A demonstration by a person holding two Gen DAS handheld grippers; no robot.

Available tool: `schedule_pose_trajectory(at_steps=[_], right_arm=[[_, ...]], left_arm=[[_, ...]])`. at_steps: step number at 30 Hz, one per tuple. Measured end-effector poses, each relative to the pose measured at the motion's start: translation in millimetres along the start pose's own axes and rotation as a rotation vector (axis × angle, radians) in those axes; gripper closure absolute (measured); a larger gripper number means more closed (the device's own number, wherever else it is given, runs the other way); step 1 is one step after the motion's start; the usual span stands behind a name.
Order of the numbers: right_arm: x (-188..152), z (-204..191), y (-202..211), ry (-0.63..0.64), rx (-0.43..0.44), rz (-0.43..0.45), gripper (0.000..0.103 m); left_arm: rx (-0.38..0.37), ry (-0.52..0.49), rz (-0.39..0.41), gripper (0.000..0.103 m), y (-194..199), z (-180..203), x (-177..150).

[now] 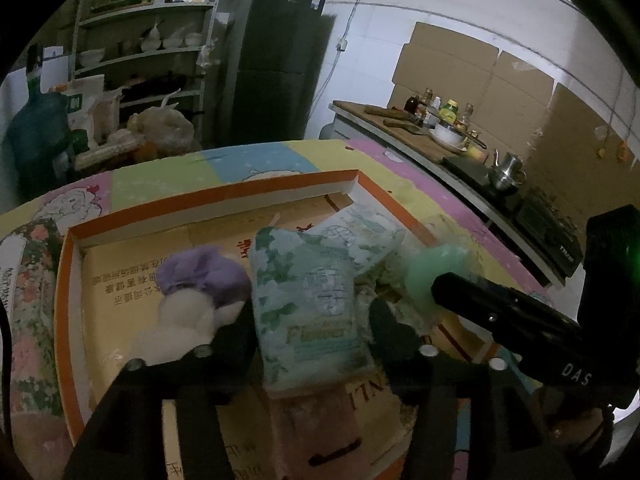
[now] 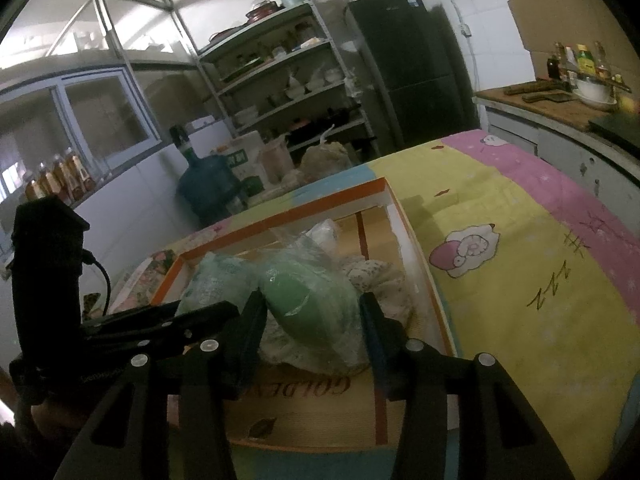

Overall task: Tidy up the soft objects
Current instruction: 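Lower the floral packet with the left tool and open it while the right tool releases the green bag, then withdraw both open tools from the box back toward the table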

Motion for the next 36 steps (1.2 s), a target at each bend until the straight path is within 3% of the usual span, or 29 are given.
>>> schedule_pose_trajectory(at_steps=[5, 17, 21, 25, 36], right_arm=[[-0.1, -0.9, 5.7, -0.001, 0.001, 0.014, 0.048], [-0.8, -5.2, 23.9, -0.003, 0.006, 0.054, 0.046], [-1.4, -8.9, 32.3, -0.001, 0.007, 0.071, 0.045], [-2.3, -13.4, 41.5, -0.003, 0.003, 0.094, 0.034], [-6.8, -31.5, 59.8, 0.007, 0.006, 0.121, 0.033]], left_arm=[[0.004, -0.008, 0.023, 0.027, 6.1, 4.3, -0.4], [0.009, -0.015, 0.080, 0.026, 30.4, 7.2, -1.0], [0.020, -0.027, 0.106, 0.015, 41.4, 9.4, -2.6], [0.047, -0.040, 0.137, 0.015, 53.0, 11.4, -4.6], [0.081, -0.063, 0.200, 0.015, 80.3, 12.3, -14.4]])
Point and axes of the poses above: each gripper's, at about its wrist camera, not at the fingertips, and y roughly against the way its jaws point, z to its right, x to its top, the point moved 5 cm from there along -y, roughly the way its jaws point, and after that the axes turned 10 degrees about -z, right-handed, at the moved point
